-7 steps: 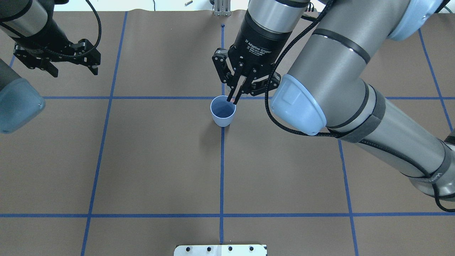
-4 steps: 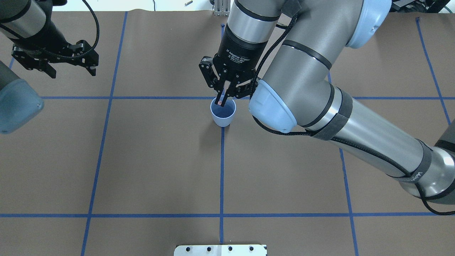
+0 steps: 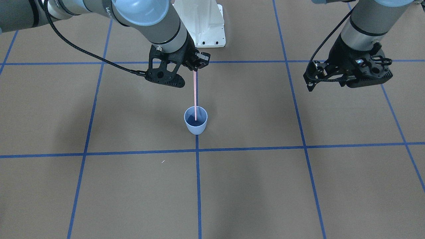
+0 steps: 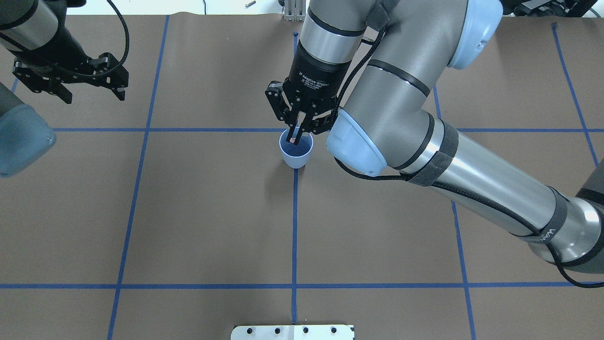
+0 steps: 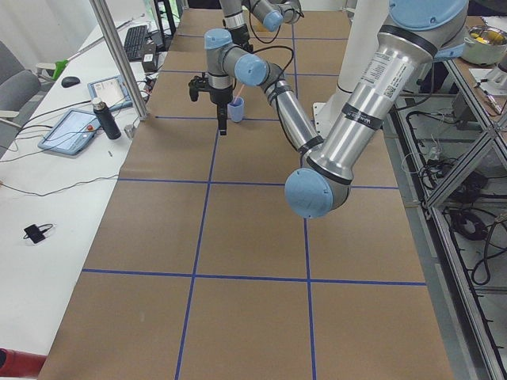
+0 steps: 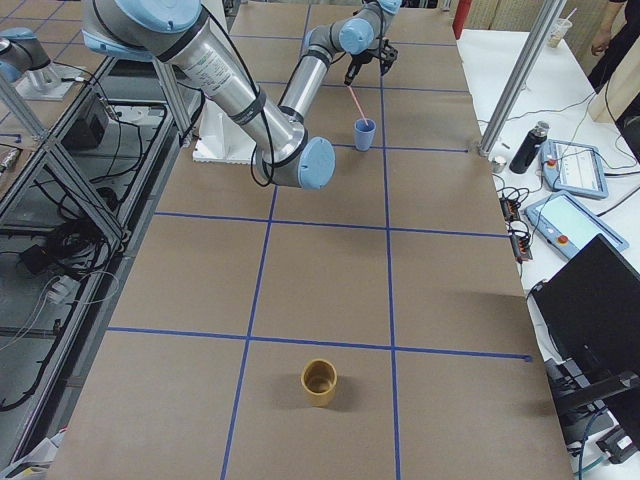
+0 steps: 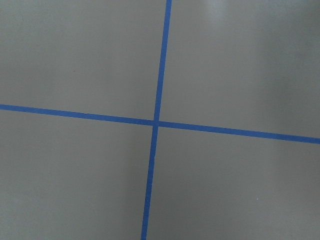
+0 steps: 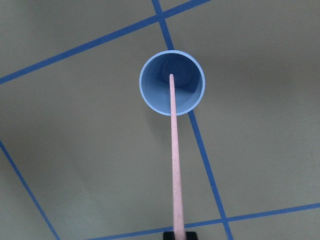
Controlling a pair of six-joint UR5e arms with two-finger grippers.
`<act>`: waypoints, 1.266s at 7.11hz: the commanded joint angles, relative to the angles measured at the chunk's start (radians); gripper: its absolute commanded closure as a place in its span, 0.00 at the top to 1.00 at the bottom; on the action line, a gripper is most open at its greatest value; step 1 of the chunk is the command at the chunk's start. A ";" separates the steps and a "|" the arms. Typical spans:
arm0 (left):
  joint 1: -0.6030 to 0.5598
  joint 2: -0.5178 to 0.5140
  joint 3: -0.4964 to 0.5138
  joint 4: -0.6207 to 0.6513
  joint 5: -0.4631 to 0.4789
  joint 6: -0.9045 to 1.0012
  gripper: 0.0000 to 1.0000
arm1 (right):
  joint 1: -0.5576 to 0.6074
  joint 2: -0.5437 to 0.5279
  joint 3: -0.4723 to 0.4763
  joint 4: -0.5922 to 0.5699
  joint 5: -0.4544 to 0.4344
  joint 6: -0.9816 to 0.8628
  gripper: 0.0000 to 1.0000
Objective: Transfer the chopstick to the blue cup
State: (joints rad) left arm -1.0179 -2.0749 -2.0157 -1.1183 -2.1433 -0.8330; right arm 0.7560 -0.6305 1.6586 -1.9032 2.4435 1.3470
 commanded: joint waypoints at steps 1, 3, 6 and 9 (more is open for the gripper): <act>-0.014 0.003 -0.006 0.002 -0.001 0.000 0.99 | -0.006 -0.017 -0.048 0.094 0.000 0.009 0.00; -0.018 0.003 -0.006 0.002 -0.001 0.000 0.99 | -0.007 -0.021 -0.089 0.138 0.000 0.001 0.00; -0.024 0.003 -0.006 0.002 -0.001 0.000 0.99 | -0.007 -0.026 -0.105 0.205 -0.033 0.001 0.99; -0.039 0.003 -0.009 0.002 -0.001 0.000 0.99 | 0.035 -0.031 -0.105 0.268 -0.083 -0.015 1.00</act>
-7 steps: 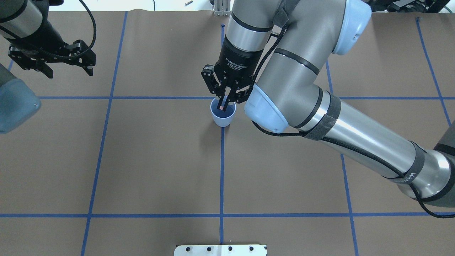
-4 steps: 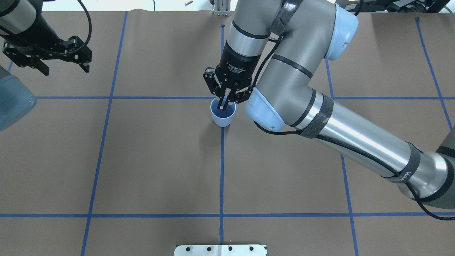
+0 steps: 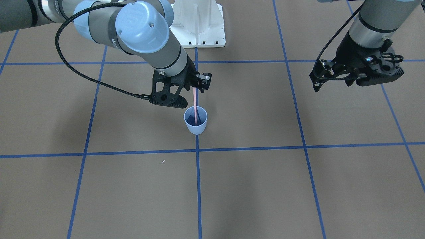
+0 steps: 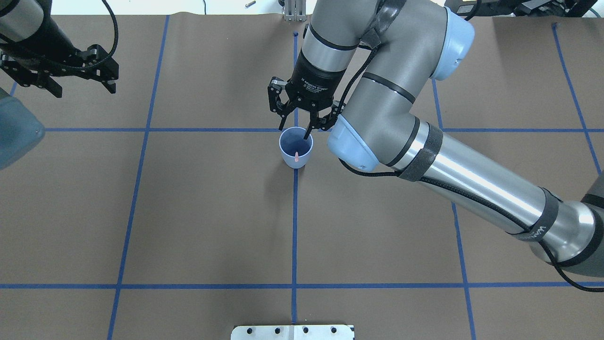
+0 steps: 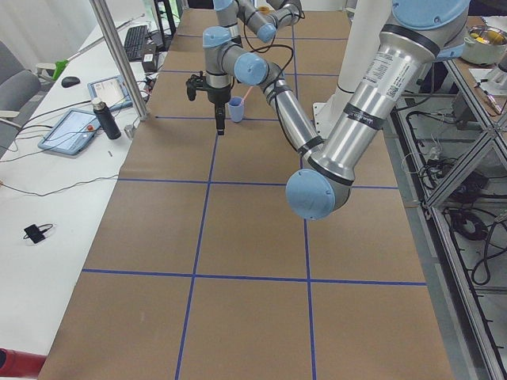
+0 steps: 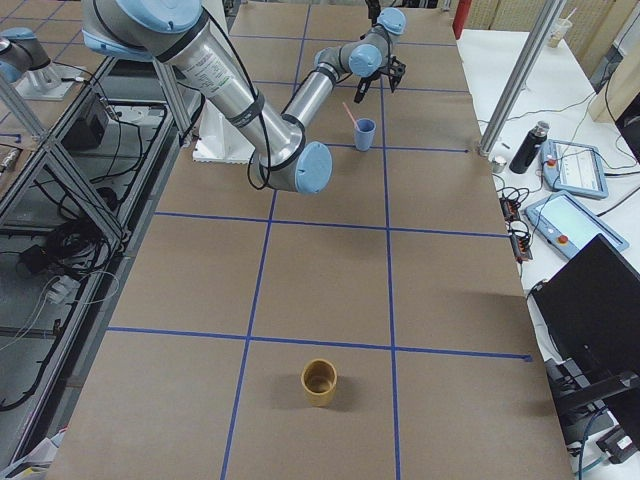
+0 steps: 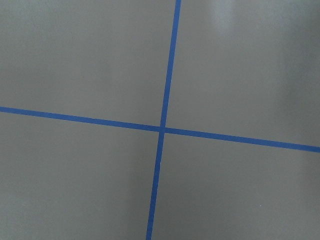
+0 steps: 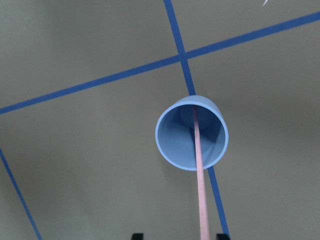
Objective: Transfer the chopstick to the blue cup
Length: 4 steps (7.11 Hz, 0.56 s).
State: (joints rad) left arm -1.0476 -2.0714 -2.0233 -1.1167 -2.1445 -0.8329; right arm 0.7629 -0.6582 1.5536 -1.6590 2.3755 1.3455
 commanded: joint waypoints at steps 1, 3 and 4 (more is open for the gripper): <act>-0.031 0.000 0.000 0.000 0.000 0.000 0.99 | 0.080 -0.007 0.002 0.024 -0.018 -0.025 1.00; -0.069 0.029 0.005 -0.006 -0.006 0.106 0.99 | 0.211 -0.172 0.104 0.021 -0.091 -0.204 1.00; -0.124 0.066 0.009 -0.024 -0.006 0.203 0.99 | 0.289 -0.283 0.132 0.019 -0.117 -0.409 1.00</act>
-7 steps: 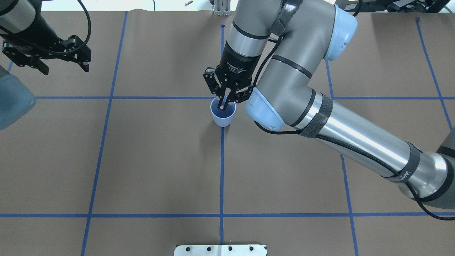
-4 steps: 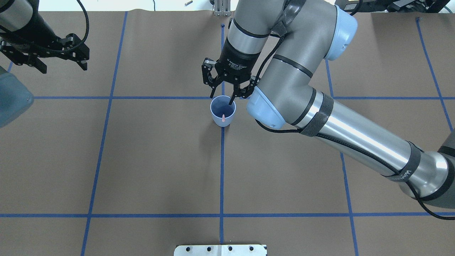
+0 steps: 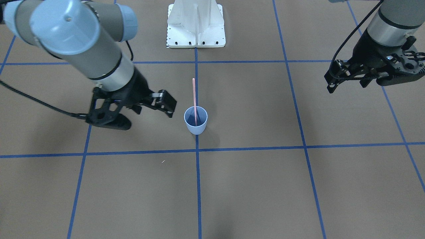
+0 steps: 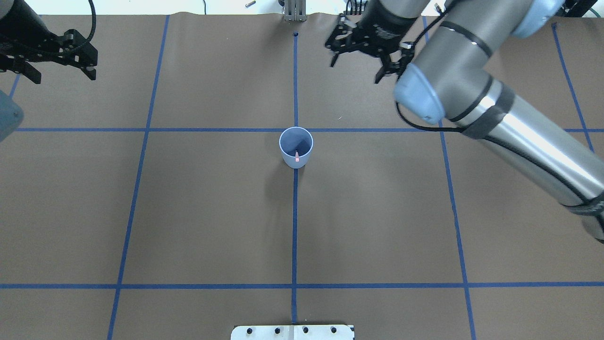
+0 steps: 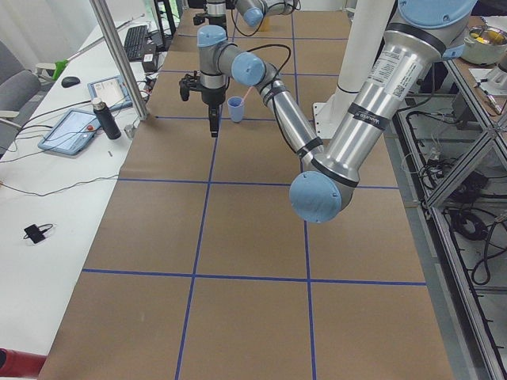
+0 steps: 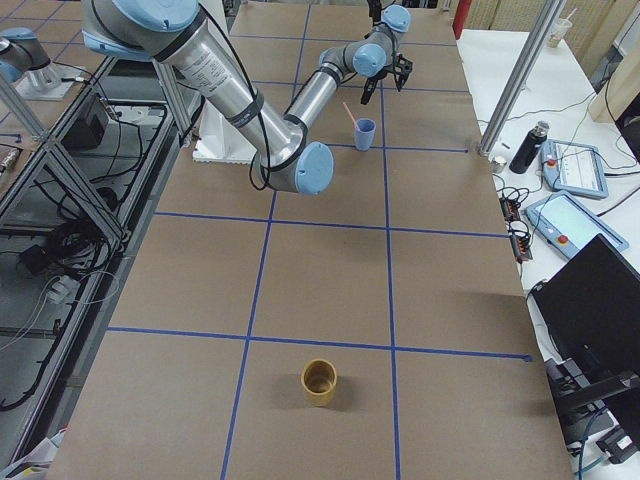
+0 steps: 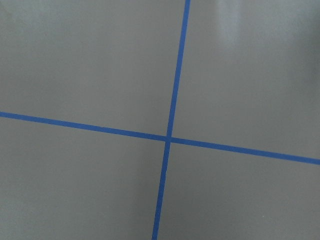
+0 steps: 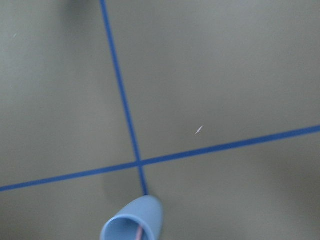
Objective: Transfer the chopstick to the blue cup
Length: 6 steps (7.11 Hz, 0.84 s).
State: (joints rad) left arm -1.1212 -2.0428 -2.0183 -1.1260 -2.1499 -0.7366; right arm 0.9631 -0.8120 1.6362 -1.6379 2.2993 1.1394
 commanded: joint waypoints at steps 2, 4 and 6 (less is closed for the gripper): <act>-0.119 0.105 0.010 -0.018 -0.001 0.233 0.99 | 0.251 -0.341 0.114 -0.003 -0.028 -0.645 1.00; -0.228 0.174 0.073 -0.044 -0.007 0.404 0.99 | 0.412 -0.511 0.105 -0.022 0.038 -0.917 1.00; -0.345 0.243 0.169 -0.095 -0.085 0.653 0.99 | 0.508 -0.634 0.080 -0.022 0.089 -1.110 1.00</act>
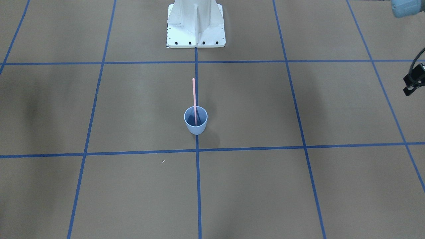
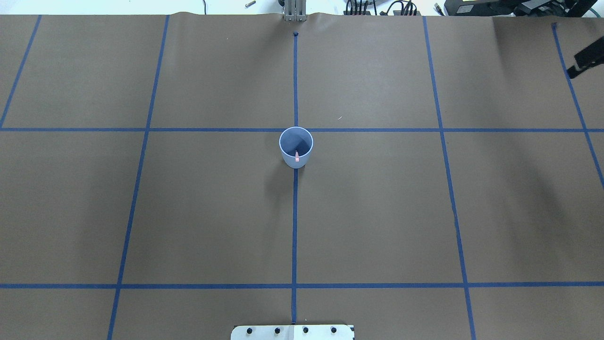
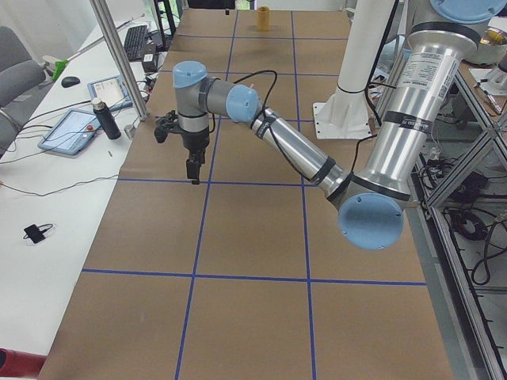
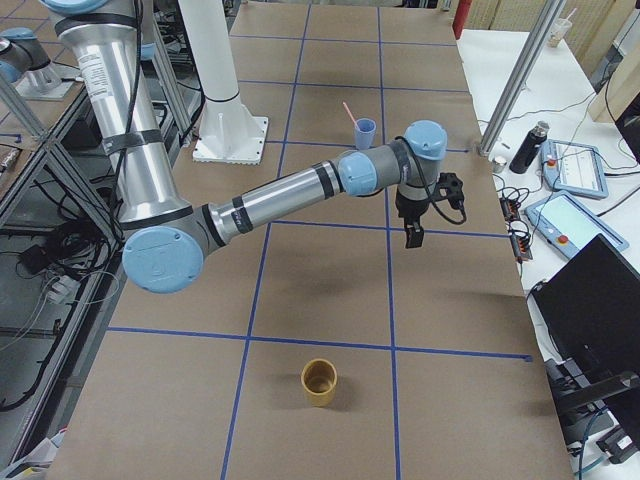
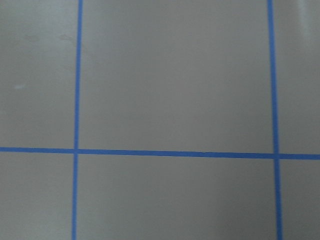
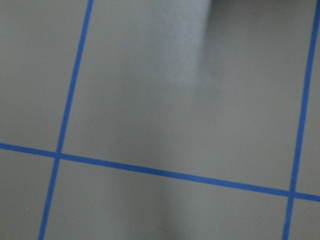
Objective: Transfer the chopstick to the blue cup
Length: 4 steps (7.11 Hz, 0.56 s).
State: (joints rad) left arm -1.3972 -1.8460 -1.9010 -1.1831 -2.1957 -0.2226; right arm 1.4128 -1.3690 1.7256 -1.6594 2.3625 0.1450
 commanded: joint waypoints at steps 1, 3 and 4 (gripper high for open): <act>-0.115 0.091 0.081 -0.088 -0.042 0.179 0.98 | 0.090 -0.120 -0.020 0.000 0.023 -0.190 1.00; -0.135 0.183 0.094 -0.174 -0.042 0.204 0.99 | 0.135 -0.174 -0.035 0.001 0.030 -0.277 1.00; -0.135 0.209 0.097 -0.179 -0.039 0.204 0.99 | 0.138 -0.176 -0.040 0.003 0.032 -0.277 1.00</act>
State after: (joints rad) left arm -1.5279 -1.6772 -1.8089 -1.3426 -2.2367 -0.0241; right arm 1.5387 -1.5301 1.6911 -1.6577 2.3908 -0.1142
